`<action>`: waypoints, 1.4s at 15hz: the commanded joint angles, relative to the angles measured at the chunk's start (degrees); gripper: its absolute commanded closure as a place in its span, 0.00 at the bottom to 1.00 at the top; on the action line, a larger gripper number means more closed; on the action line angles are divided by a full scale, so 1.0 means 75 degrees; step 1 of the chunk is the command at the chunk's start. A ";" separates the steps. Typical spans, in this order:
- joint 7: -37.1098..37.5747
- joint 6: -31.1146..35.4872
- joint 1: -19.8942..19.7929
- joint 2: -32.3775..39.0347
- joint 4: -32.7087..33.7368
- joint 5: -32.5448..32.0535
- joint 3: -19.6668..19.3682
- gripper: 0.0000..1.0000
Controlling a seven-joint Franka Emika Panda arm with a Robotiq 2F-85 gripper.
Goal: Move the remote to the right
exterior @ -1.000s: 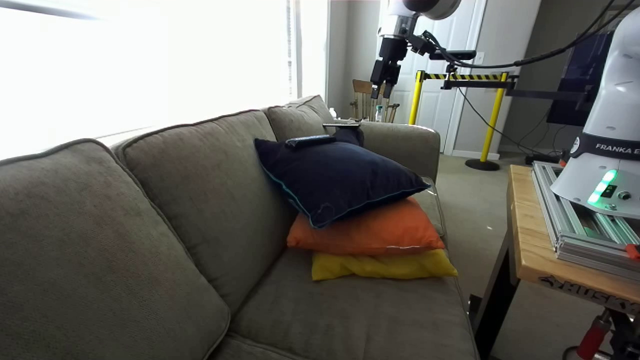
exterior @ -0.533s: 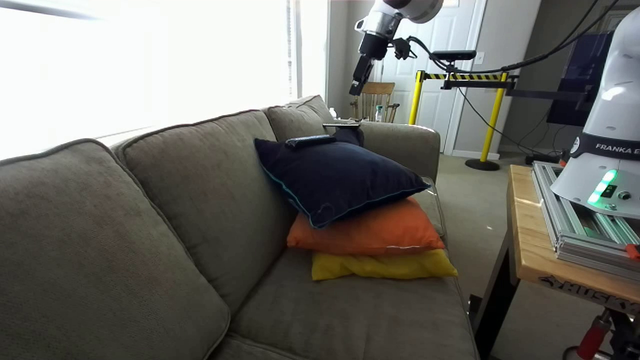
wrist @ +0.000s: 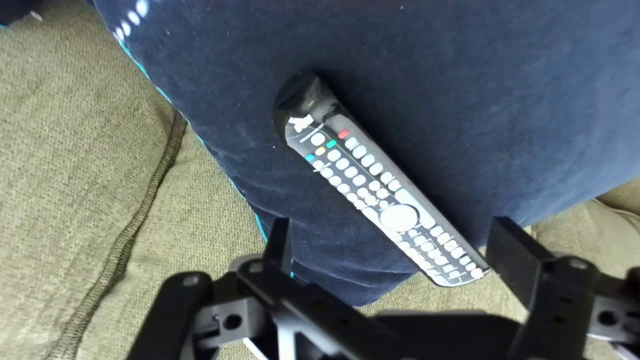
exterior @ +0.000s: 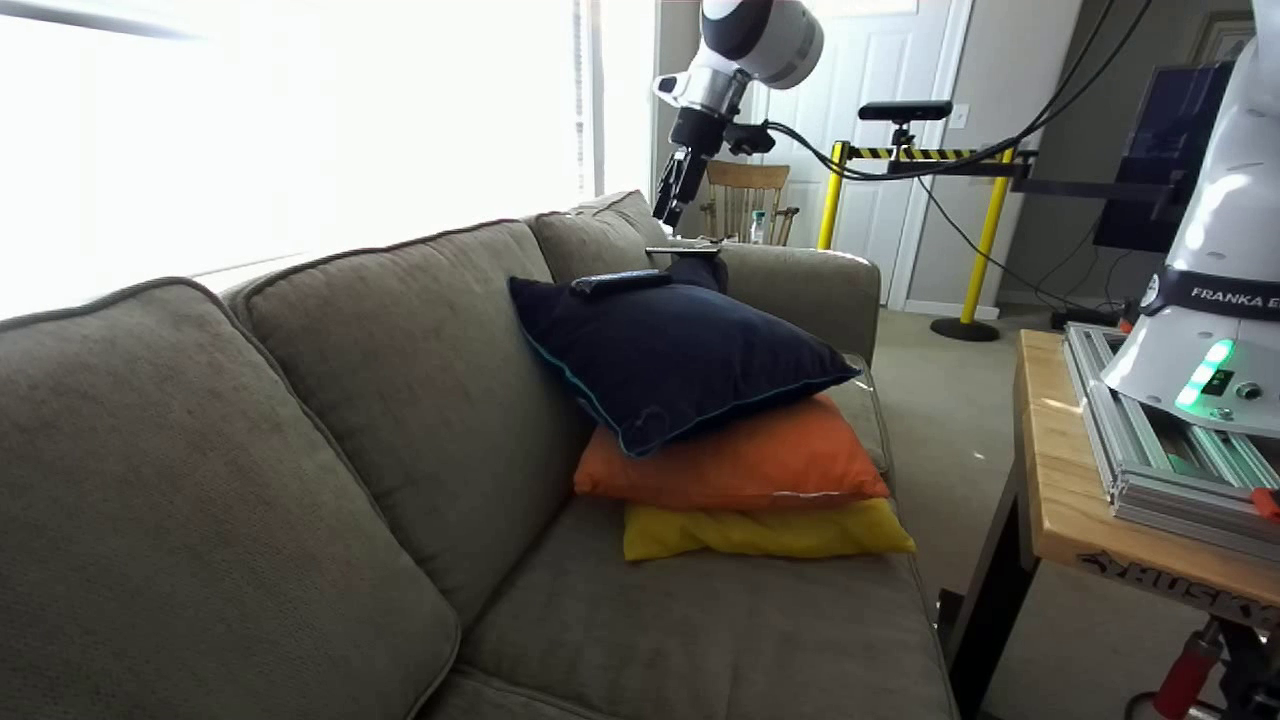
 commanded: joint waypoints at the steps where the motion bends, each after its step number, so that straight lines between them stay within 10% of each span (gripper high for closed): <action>1: -0.1015 -0.0161 -0.0385 0.0937 0.0977 -0.0169 0.0529 0.00; 21: -0.2706 -0.0182 -0.0307 0.2234 0.1907 -0.1294 0.1073 0.00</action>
